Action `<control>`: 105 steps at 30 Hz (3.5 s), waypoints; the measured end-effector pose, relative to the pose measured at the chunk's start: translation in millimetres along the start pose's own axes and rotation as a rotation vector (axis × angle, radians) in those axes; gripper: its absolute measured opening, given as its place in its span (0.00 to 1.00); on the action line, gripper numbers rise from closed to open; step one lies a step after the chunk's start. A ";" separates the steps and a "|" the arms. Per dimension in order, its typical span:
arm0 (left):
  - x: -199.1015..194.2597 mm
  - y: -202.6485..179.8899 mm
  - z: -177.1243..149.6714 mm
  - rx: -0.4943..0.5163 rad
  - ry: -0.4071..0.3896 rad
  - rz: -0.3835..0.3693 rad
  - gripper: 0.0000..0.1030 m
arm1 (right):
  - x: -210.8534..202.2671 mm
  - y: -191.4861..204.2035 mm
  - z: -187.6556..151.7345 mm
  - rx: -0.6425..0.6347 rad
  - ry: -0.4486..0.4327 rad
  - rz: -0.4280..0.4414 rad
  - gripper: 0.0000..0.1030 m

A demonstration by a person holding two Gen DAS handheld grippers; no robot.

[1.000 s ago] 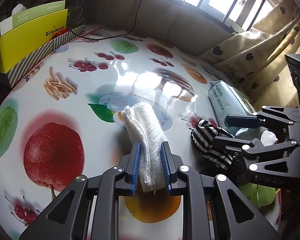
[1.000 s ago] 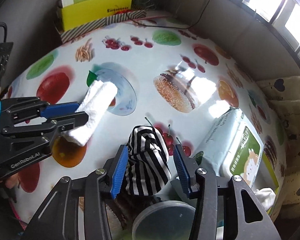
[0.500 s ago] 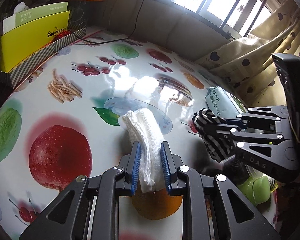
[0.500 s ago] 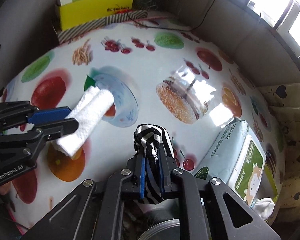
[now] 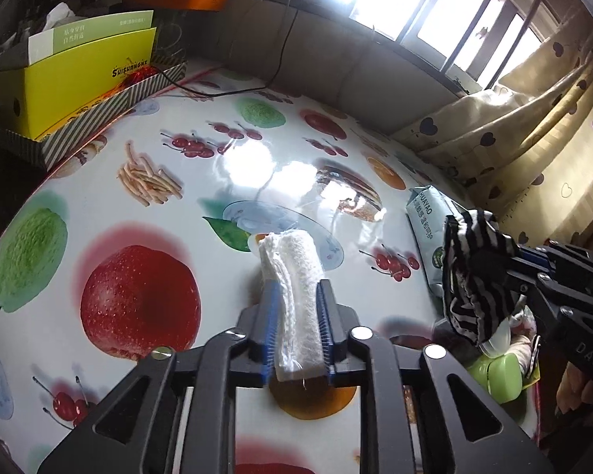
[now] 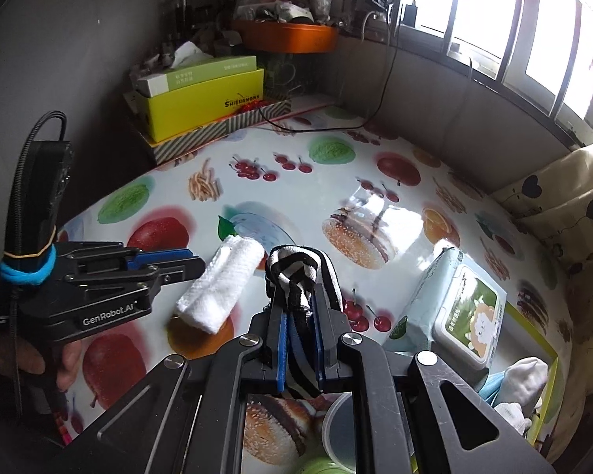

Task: Organize soft objects
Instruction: 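Carry the white towel and striped sock toward the yellow-rimmed tray, then lower the striped sock into the tray and open the right tool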

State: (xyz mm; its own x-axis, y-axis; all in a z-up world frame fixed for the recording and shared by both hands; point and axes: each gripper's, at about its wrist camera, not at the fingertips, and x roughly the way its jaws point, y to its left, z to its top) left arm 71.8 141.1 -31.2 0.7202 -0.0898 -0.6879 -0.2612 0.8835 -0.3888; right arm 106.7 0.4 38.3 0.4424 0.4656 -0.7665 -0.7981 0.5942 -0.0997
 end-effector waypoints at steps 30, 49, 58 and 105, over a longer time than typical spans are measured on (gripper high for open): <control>-25.6 -53.1 -8.1 0.165 -0.060 0.082 0.20 | -58.9 -11.3 -25.5 0.119 -0.162 0.018 0.10; -65.7 -117.4 -14.2 0.284 -0.165 -0.035 0.20 | -123.1 -47.3 -72.5 0.277 -0.293 -0.068 0.10; -67.1 -140.4 -18.8 0.328 -0.166 -0.069 0.20 | -137.6 -58.5 -88.9 0.317 -0.317 -0.091 0.10; -21.6 -245.7 -42.8 0.512 -0.051 -0.251 0.20 | -117.9 -191.5 -179.9 0.640 -0.249 -0.191 0.10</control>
State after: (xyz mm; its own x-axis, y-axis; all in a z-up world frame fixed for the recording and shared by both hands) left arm 92.9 -93.7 52.9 0.7537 -0.3141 -0.5773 0.2572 0.9493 -0.1807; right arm 133.7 -286.2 33.6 0.6919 0.4051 -0.5976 -0.3342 0.9134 0.2323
